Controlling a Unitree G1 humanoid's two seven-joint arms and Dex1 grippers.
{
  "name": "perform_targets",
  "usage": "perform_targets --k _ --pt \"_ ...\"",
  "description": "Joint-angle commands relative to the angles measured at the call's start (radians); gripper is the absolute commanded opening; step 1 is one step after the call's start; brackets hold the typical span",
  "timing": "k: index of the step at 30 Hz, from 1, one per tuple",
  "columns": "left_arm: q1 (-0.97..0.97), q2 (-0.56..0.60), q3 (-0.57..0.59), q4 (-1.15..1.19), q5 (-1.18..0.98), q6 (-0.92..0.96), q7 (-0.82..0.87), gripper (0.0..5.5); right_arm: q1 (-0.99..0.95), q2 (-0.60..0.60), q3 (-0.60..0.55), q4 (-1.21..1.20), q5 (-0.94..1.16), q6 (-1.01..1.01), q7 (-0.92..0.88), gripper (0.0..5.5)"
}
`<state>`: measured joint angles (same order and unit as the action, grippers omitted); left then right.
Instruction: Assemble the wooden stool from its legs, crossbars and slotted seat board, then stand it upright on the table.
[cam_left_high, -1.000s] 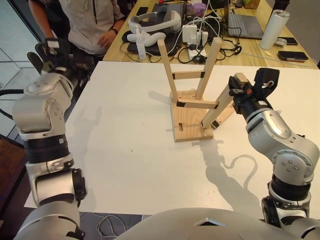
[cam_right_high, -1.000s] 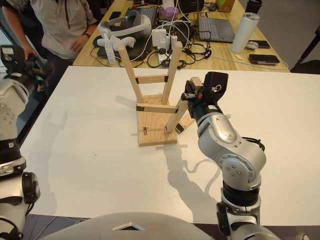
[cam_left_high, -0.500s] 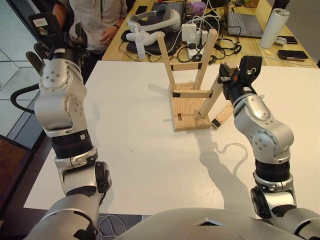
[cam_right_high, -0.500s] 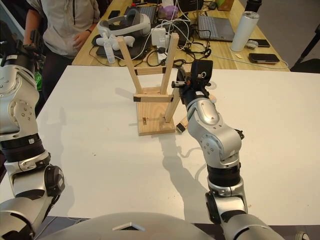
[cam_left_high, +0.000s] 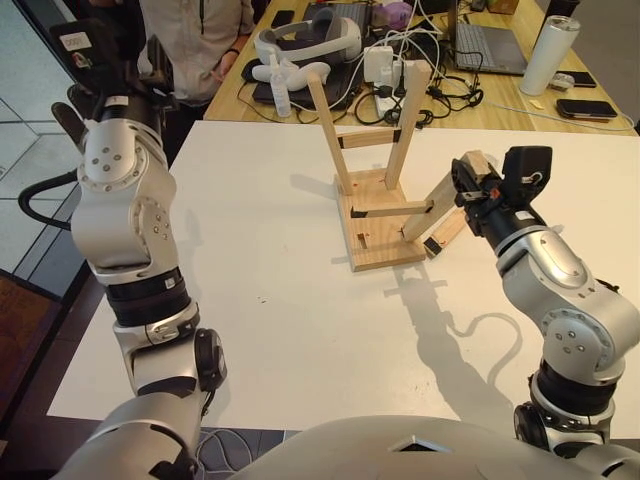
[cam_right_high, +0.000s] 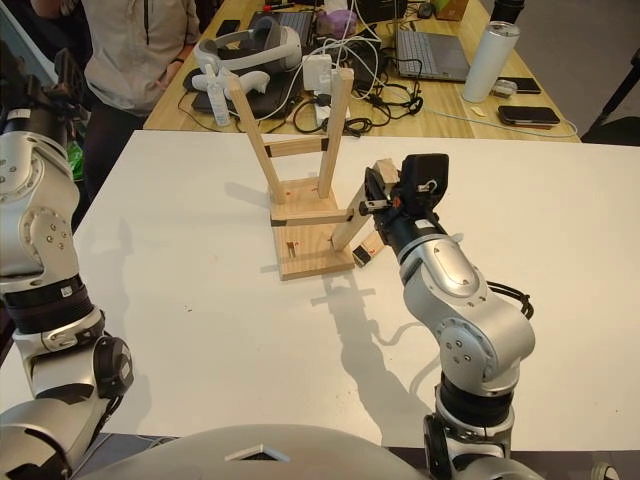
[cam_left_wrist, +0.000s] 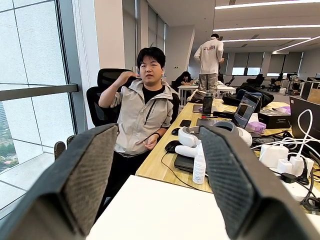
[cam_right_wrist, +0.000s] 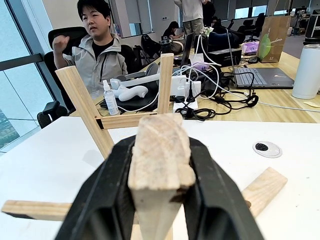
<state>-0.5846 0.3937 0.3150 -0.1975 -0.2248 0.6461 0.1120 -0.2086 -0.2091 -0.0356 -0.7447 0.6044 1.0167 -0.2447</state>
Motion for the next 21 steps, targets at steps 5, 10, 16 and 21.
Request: perform_targets --k 5,10,16,21 --pt "0.007 -0.033 -0.01 -0.034 -0.006 0.053 0.0 2.99 -0.026 0.05 0.011 0.202 0.005 0.206 0.02 1.01" --pt "0.017 -0.065 -0.022 -0.053 -0.012 0.09 -0.006 2.99 -0.058 0.057 0.048 0.291 -0.049 0.162 0.051 1.01" --pt "0.145 -0.202 -0.047 -0.248 -0.036 0.2 0.056 2.99 0.016 0.035 0.066 0.17 -0.064 0.192 0.072 1.01" --pt "0.285 -0.301 -0.101 -0.412 -0.04 0.297 0.093 2.99 0.031 0.022 0.074 0.136 -0.104 0.154 0.077 1.01"
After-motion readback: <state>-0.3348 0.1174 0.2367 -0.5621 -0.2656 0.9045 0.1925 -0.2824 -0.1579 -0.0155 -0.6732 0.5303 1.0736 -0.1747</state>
